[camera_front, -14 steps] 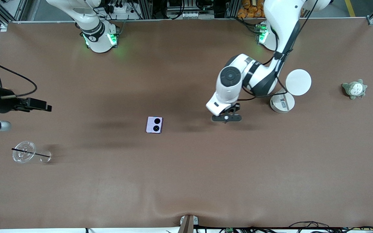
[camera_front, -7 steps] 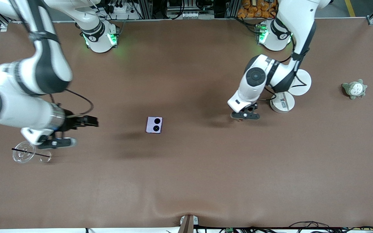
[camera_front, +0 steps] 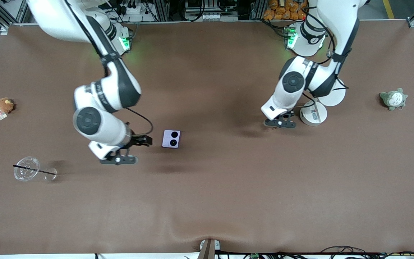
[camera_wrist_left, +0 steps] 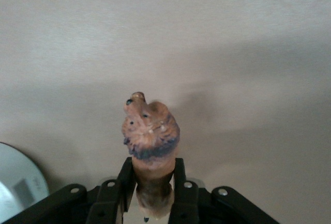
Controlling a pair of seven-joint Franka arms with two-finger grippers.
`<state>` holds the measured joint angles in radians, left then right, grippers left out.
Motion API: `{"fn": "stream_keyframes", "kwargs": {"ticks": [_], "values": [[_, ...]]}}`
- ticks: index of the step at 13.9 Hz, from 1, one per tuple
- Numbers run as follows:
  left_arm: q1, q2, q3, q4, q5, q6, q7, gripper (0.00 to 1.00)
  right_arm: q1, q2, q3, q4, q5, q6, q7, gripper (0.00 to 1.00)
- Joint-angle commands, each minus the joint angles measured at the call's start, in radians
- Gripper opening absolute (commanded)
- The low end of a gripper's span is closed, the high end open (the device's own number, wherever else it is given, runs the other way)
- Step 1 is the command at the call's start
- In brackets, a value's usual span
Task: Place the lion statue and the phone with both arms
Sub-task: 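Set the lion by the white cup while the right gripper grasps the phone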
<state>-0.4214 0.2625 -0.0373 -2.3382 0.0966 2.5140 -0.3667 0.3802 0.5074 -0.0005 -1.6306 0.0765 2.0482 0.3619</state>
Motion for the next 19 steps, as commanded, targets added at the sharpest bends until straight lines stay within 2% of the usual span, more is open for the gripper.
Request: {"fn": "stream_keyframes", "kwargs": {"ticks": [1,4,6,7,8,9,11,13,19], "values": [[0.049,-0.042,-0.01,-0.053,0.026,0.026,0.037,0.26,0.045,0.061,-0.007,0.005,-0.012,0.064,0.093,1.0],[0.05,-0.04,-0.009,-0.081,0.026,0.063,0.038,0.31,0.074,0.112,-0.007,-0.021,-0.011,0.176,0.127,1.0],[0.053,-0.037,-0.01,-0.089,0.026,0.066,0.038,0.41,0.091,0.14,-0.007,-0.044,-0.011,0.257,0.167,1.0],[0.053,-0.035,-0.01,-0.089,0.026,0.066,0.038,0.53,0.107,0.151,-0.007,-0.046,-0.011,0.283,0.186,1.0],[0.055,-0.029,-0.01,-0.087,0.026,0.066,0.038,0.81,0.121,0.157,-0.007,-0.048,-0.011,0.289,0.196,1.0],[0.058,-0.026,-0.01,-0.084,0.026,0.066,0.038,1.0,0.128,0.158,-0.007,-0.055,-0.011,0.29,0.203,1.0],[0.058,-0.026,-0.01,-0.069,0.026,0.059,0.032,1.0,0.149,0.158,-0.009,-0.077,-0.011,0.293,0.204,1.0],[0.053,-0.028,-0.012,0.006,0.025,0.005,0.026,1.0,0.16,0.158,-0.009,-0.09,-0.011,0.294,0.233,1.0],[0.041,-0.038,-0.029,0.393,0.012,-0.366,0.026,1.0,0.171,0.158,-0.009,-0.112,-0.012,0.296,0.235,1.0]]}}
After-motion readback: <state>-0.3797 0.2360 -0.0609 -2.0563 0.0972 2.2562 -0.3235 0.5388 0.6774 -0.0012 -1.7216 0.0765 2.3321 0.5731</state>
